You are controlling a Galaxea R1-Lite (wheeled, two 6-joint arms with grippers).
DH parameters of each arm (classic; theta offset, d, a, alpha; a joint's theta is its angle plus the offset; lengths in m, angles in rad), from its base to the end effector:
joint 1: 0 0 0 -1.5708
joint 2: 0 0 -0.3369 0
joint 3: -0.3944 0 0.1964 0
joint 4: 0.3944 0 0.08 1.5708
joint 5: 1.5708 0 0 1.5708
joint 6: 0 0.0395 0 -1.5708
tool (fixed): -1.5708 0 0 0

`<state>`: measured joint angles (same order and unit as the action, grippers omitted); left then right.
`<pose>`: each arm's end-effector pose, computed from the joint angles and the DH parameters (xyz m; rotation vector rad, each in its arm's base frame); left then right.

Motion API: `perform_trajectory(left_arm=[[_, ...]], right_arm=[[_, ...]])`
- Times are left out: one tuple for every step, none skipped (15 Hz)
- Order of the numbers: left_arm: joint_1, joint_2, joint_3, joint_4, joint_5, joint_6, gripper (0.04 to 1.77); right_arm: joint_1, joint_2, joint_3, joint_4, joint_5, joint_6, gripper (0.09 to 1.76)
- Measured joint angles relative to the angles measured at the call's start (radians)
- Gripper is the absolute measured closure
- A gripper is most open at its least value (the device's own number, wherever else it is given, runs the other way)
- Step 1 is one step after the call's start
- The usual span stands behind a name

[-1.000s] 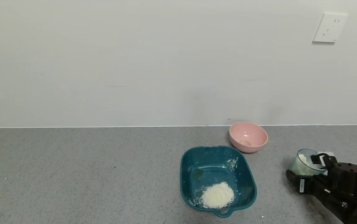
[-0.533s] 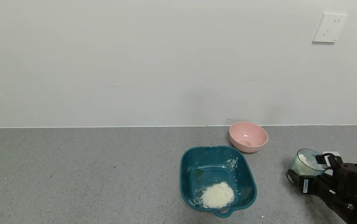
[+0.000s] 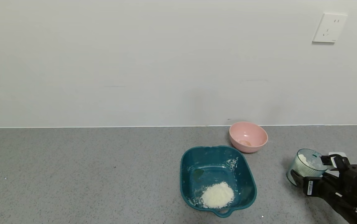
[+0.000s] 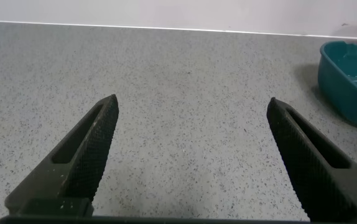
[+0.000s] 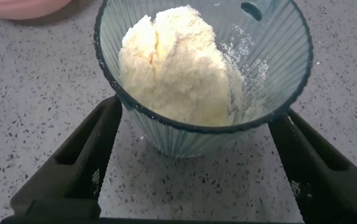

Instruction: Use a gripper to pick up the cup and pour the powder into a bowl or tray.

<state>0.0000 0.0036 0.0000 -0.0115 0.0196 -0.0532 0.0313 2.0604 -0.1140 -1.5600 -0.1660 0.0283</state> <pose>-0.0358 0.0008 0.0770 -0.0533 -0.0084 0.0194 0.2724 0.0020 0.0561 -0.0102 0.3829 -0.1384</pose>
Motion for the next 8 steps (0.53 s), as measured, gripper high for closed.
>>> perform_trajectory(left_arm=[[0.000, 0.000, 0.000, 0.000, 0.000, 0.000, 0.09], [0.000, 0.000, 0.000, 0.000, 0.000, 0.000, 0.09], [0.000, 0.000, 0.000, 0.000, 0.000, 0.000, 0.09], [0.000, 0.000, 0.000, 0.000, 0.000, 0.000, 0.09], [0.000, 0.000, 0.000, 0.000, 0.000, 0.000, 0.09], [0.000, 0.000, 0.000, 0.000, 0.000, 0.000, 0.09], [0.000, 0.000, 0.000, 0.000, 0.000, 0.000, 0.09], [0.000, 0.000, 0.000, 0.000, 0.000, 0.000, 0.09]], right_arm=[[0.000, -0.011, 0.007, 0.000, -0.001, -0.001, 0.17], [0.000, -0.024, 0.015, 0.000, -0.003, -0.001, 0.16], [0.000, -0.037, 0.021, 0.000, -0.004, -0.001, 0.16], [0.001, -0.051, 0.028, 0.000, -0.005, -0.001, 0.16], [0.000, -0.067, 0.036, 0.000, -0.005, -0.002, 0.16], [0.001, -0.085, 0.043, 0.000, -0.005, -0.001, 0.15], [0.001, -0.103, 0.048, 0.000, -0.006, -0.001, 0.15], [0.004, -0.121, 0.054, 0.000, -0.007, -0.002, 0.15]])
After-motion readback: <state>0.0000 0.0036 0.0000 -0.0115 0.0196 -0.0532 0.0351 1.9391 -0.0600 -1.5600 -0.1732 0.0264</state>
